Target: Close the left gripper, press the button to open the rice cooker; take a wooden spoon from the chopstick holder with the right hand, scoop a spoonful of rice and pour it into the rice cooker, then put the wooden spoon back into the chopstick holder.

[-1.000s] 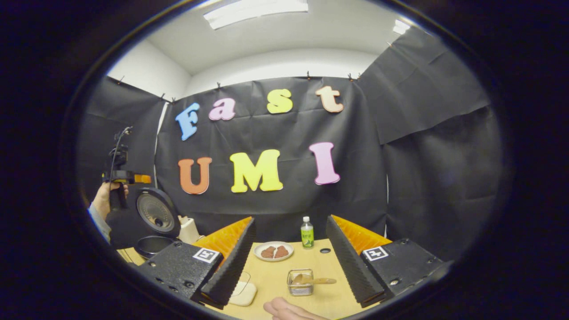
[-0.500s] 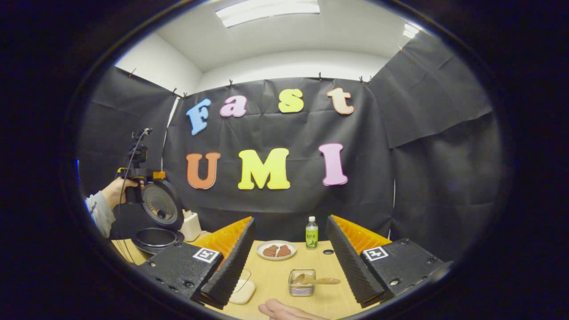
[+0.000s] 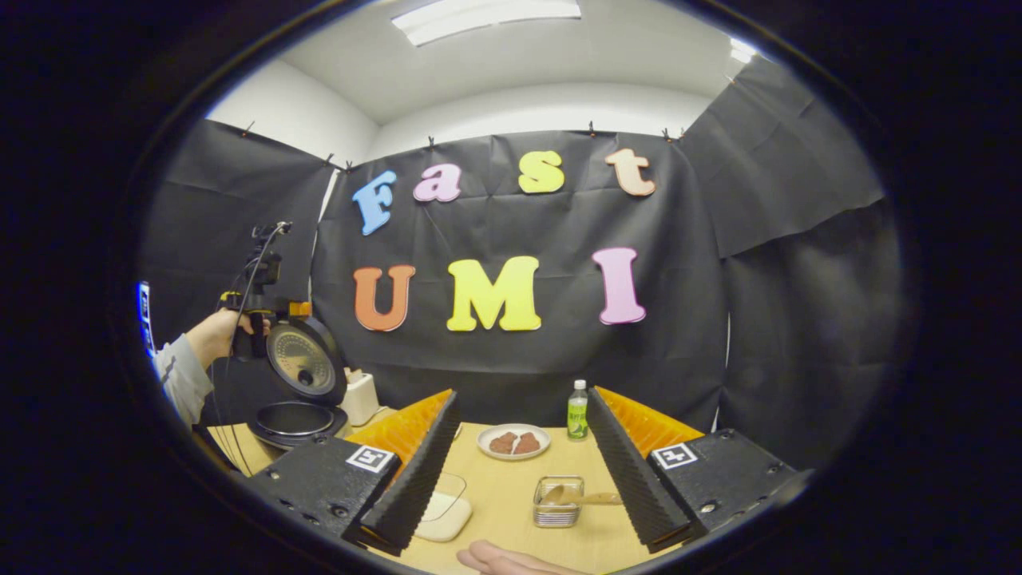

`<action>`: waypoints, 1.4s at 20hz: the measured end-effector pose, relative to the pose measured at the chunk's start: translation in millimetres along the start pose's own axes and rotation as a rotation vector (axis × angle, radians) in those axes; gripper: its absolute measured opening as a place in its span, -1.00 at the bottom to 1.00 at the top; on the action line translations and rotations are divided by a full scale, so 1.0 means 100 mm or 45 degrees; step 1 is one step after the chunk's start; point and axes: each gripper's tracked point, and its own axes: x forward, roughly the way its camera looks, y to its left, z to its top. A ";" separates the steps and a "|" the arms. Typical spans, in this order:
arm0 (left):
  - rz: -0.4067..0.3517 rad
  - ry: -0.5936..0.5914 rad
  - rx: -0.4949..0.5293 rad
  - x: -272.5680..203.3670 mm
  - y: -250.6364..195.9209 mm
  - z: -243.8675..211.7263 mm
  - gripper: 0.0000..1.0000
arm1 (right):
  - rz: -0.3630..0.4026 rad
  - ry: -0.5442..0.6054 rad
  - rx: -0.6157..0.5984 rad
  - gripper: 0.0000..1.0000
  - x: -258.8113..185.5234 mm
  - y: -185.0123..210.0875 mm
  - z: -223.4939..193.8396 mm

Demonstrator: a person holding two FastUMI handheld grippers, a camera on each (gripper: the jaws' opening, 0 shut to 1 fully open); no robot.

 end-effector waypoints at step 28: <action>-0.226 0.216 0.052 -1.39 -0.47 -1.88 1.00 | -0.028 0.245 -0.001 1.00 0.23 -0.01 -0.85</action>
